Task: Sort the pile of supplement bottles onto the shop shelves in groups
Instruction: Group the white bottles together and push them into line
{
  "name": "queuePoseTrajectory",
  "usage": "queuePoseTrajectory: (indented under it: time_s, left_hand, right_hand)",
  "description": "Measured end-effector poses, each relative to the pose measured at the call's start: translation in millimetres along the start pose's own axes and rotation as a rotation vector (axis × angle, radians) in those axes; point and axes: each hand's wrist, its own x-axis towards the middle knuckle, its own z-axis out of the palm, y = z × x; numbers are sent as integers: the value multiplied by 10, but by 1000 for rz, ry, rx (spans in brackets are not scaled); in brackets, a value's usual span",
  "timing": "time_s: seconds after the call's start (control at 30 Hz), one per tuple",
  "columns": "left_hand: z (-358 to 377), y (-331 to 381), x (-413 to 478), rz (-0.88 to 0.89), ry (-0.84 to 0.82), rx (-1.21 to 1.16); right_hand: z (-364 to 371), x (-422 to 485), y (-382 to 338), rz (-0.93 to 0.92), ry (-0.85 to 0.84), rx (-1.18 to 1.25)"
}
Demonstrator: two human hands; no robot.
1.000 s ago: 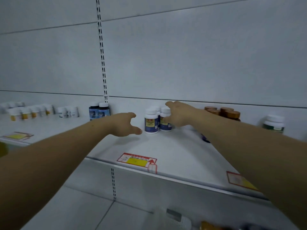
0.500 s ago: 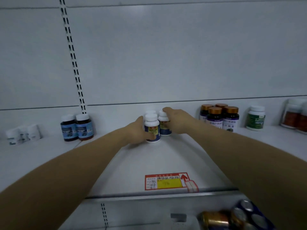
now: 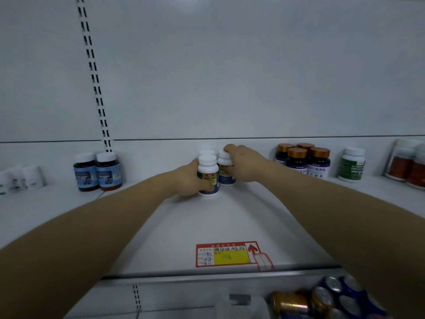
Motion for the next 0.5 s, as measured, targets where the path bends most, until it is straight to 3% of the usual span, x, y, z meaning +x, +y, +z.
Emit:
queuePoseTrajectory:
  time_s: [0.27,0.5]
  left_hand:
    - [-220,39,-239,-120,83,160]
    - [-653,-86,-852,-153,148,388]
  right_hand:
    - [-320,23,-100,-63,27,-39]
    - [-462,84,-637,-137,58,-30]
